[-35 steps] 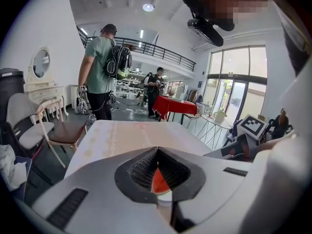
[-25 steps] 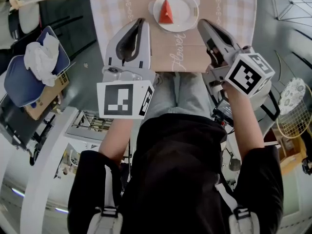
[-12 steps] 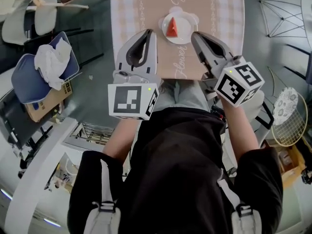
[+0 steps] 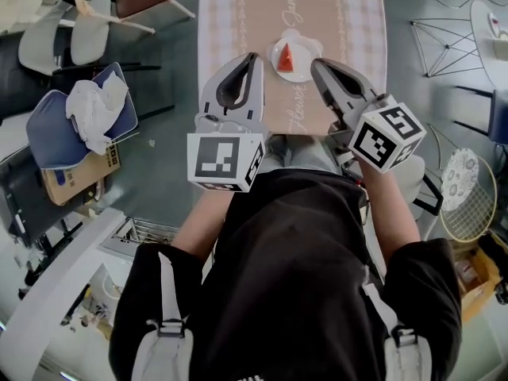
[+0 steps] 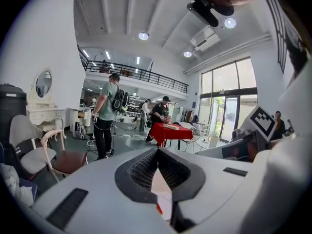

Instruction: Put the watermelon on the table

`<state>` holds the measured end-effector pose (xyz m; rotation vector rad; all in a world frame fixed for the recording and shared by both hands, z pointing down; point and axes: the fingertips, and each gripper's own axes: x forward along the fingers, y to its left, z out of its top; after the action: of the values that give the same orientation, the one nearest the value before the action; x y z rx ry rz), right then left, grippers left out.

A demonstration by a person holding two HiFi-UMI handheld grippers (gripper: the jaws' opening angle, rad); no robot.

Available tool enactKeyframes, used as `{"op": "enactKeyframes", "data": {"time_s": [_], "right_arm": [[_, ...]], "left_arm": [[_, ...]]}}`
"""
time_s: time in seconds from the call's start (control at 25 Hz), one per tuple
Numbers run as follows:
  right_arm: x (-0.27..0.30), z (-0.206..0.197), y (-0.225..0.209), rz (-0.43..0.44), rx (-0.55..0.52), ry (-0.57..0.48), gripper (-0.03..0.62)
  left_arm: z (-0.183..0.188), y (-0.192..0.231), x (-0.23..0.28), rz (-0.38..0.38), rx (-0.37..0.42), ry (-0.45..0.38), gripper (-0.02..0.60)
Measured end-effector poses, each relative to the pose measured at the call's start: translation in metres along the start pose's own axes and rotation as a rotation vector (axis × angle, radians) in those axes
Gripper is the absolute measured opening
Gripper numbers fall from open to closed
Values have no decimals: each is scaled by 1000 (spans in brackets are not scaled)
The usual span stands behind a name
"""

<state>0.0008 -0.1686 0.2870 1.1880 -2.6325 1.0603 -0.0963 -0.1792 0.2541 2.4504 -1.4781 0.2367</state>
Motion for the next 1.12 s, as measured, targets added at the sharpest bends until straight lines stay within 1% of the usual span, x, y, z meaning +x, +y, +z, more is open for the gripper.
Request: {"op": "enactKeyframes", "data": {"time_s": [0.16,0.32,0.44,0.6,0.88,1.0,1.12], "right_arm": [[-9,-2,16,-11,-12,-7,14],[-19,-6,20,-37,-9,-20,14],[-27,-8,23,-49,-15,-23,14],[-38,-3,29,-46,-36,-30,14],[-77,0,38,-40,-86,-51,14],[-97,-4,40,-43,-121,-53,14],[-120,-12,42,-41,-134,-63,14]], "left_arm": [[3,-3,-15,-22,-3,-7,3],[4,-11,-24,-52,9,-9,3],[5,-17,-30,-61,11,-13,3],[10,-24,-39,-63,24,-22,3],[10,-55,-61,-57,35,-47,3],[8,-72,-73,-49,38,-58,3],[3,-85,-88,-29,36,-65,3]]}}
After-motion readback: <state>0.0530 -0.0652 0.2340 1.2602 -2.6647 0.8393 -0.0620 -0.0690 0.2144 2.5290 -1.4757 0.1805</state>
